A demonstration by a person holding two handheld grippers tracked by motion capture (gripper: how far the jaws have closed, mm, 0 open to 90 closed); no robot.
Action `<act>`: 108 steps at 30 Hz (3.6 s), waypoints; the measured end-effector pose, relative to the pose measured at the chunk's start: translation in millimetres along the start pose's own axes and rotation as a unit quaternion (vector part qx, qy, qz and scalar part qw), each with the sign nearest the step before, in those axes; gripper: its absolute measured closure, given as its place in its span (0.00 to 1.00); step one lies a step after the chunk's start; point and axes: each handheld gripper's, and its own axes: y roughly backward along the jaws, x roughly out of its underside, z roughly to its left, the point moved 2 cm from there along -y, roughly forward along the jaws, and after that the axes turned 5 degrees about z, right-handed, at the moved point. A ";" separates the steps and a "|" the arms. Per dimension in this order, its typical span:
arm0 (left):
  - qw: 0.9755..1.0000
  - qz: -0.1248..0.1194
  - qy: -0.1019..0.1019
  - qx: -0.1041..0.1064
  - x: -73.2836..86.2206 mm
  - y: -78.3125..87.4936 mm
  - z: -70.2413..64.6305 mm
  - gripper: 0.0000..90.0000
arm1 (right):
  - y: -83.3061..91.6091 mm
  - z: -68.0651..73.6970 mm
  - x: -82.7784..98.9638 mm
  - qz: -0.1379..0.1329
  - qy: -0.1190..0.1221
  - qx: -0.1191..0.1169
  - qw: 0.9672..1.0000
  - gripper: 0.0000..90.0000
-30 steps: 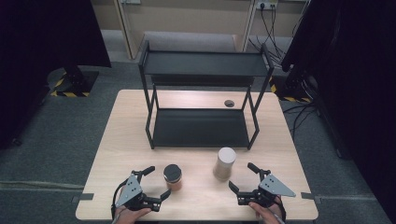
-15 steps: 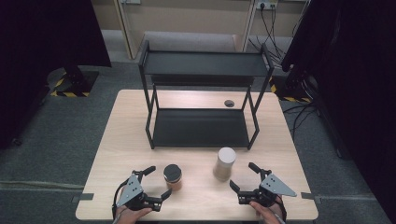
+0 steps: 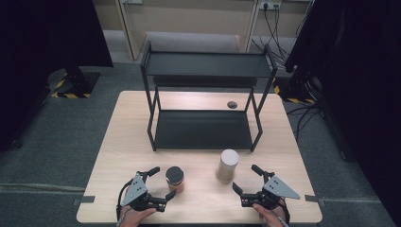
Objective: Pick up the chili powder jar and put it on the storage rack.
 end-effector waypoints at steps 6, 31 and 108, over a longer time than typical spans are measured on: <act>1.000 0.008 -0.004 0.005 -4.1 -9.1 1.1 0.01 | -0.2 0.2 -0.1 0.000 0.000 -0.001 1.000 0.00; 0.997 0.072 -0.024 0.017 -19.6 -29.6 5.4 0.35 | -1.2 -0.7 0.6 0.002 -0.007 -0.003 1.000 0.00; 0.999 0.046 -0.026 0.012 -178.2 -23.1 37.9 0.35 | -4.2 1.1 0.5 0.000 -0.011 -0.005 1.000 0.01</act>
